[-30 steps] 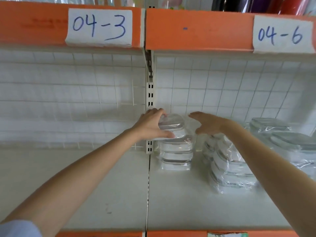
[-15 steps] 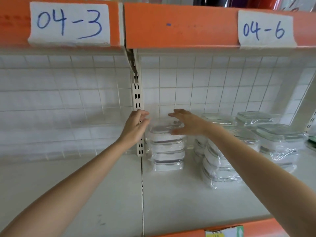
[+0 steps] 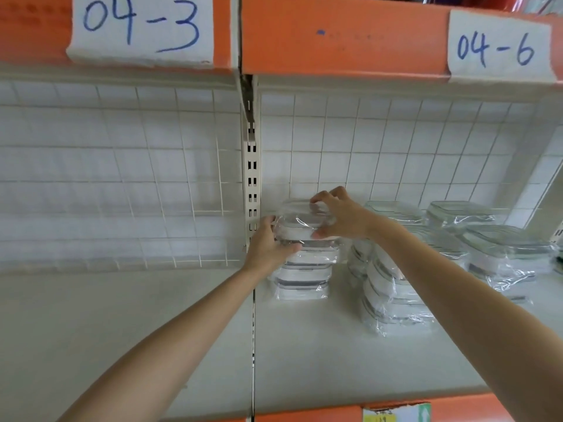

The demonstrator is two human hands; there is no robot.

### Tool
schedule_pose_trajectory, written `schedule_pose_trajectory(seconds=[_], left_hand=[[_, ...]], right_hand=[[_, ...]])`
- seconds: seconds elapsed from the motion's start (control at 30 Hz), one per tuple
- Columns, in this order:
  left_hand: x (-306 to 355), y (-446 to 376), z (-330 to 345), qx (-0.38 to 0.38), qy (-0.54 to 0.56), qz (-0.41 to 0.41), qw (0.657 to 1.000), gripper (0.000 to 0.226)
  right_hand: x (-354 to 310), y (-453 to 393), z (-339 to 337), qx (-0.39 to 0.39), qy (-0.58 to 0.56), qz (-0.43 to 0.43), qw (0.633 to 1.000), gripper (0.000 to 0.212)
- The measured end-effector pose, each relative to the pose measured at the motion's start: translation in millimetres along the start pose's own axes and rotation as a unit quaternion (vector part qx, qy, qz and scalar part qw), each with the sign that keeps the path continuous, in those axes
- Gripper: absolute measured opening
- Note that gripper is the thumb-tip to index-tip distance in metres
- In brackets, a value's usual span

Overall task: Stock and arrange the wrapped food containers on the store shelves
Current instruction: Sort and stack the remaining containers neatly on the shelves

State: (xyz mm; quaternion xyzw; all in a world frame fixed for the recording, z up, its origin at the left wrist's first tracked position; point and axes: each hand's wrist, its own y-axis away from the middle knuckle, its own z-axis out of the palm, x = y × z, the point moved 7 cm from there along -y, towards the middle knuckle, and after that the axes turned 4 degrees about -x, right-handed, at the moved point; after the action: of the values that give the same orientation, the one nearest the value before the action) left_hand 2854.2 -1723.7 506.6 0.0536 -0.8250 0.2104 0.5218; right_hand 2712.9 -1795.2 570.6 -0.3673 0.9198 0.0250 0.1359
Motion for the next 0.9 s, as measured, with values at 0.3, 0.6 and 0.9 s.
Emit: schedule_pose_trajectory(seconds=[0.3,0.6,0.9], left_hand=[[-6.7,2.9,1.2,0.028,-0.082,-0.014,0.996,0.071],[-8.3,4.4,-10.0,0.058,-0.092,-0.036,0.993,0.063],[6.2,23.4,-14.4,-0.009,-0.209,-0.054,0.976,0.044]], right_hand=[[5.8,0.6,0.4,-0.011,-0.003,0.012,1.000,0.073],[-4.9,-2.2,11.9,-0.005,-0.032,-0.008,0.999,0.072],[-4.1,-2.1,11.9,0.008,0.107,-0.007,0.994,0.067]])
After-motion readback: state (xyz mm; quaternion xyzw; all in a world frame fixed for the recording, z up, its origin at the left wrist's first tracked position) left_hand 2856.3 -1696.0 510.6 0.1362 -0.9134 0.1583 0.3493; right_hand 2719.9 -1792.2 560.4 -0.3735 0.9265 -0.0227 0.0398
